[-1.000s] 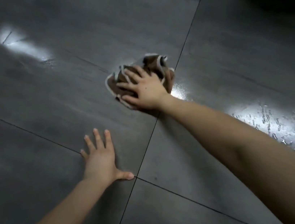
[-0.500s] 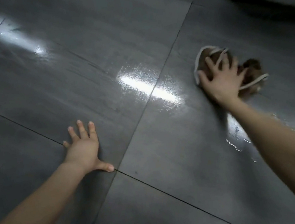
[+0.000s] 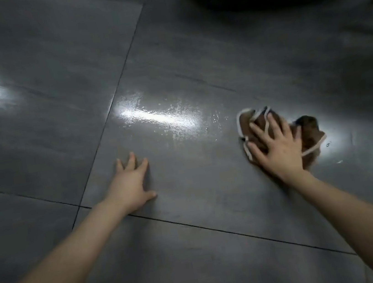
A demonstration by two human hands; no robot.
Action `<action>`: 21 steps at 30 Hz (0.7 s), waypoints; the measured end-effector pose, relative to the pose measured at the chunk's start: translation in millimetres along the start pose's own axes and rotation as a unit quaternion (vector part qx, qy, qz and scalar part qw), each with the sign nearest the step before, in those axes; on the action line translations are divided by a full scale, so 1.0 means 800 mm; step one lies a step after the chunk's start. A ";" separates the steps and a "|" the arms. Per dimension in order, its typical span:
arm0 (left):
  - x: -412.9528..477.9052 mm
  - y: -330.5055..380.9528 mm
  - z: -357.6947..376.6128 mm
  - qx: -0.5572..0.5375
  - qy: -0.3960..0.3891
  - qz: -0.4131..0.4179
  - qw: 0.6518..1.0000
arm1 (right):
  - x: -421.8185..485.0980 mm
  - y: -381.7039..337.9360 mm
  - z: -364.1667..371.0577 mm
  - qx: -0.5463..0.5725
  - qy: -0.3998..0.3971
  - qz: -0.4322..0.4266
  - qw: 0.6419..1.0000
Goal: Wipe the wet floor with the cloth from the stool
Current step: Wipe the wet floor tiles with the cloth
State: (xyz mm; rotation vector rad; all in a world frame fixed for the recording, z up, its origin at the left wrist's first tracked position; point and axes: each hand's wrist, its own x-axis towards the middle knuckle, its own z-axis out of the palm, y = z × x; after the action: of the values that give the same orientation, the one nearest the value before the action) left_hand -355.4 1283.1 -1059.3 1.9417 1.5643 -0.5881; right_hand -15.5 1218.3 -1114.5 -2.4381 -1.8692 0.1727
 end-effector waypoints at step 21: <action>-0.017 0.076 -0.022 -0.079 0.207 -0.031 0.975 | -0.196 -0.066 -0.068 0.237 0.011 -0.232 0.944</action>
State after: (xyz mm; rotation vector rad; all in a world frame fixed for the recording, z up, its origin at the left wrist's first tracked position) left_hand -299.4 1275.7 -1027.5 1.9832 1.8629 -0.0756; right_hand -99.6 1081.3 -1046.2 -1.6429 -2.0360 0.4950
